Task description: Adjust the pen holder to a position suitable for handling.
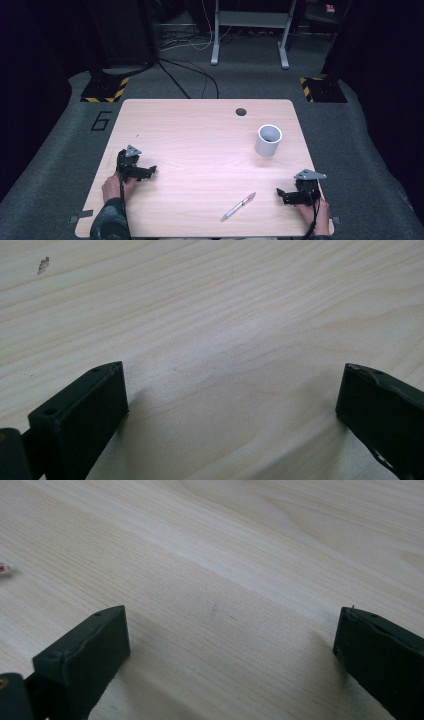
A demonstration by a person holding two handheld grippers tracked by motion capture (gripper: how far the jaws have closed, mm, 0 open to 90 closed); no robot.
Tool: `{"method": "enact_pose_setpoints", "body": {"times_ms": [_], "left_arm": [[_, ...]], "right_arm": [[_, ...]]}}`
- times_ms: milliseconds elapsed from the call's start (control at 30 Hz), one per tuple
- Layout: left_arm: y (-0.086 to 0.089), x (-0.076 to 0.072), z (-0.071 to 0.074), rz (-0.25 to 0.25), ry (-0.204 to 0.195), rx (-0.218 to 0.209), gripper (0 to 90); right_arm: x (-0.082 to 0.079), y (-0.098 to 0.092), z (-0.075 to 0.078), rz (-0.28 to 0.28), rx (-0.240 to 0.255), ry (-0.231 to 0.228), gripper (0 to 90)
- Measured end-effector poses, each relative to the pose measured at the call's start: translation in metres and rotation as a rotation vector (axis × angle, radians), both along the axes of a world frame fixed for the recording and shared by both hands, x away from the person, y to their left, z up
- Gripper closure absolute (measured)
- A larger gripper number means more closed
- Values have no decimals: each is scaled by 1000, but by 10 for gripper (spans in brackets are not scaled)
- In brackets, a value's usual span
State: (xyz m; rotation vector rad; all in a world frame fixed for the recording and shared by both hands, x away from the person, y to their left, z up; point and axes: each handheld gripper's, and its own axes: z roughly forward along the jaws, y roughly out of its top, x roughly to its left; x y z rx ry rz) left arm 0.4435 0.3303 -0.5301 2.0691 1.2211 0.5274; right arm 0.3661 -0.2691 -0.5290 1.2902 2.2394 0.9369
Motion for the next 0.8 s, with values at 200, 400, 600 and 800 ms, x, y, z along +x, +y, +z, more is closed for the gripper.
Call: {"method": "enact_pose_setpoints", "body": {"times_ms": [200,400,600,800], "left_arm": [[0,0,0,0,0,0,2],[0,0,0,0,1,0,2],[1,1,0,-9,4,4,2],[1,1,0,-9,-1,3,3]], "right_arm": [[0,0,0,1,-2,-4,10],[0,0,0,-4,-2,0,9],[2,1,1,-21,-9,10,0],[4,0,6,-32,25,48,0]]}}
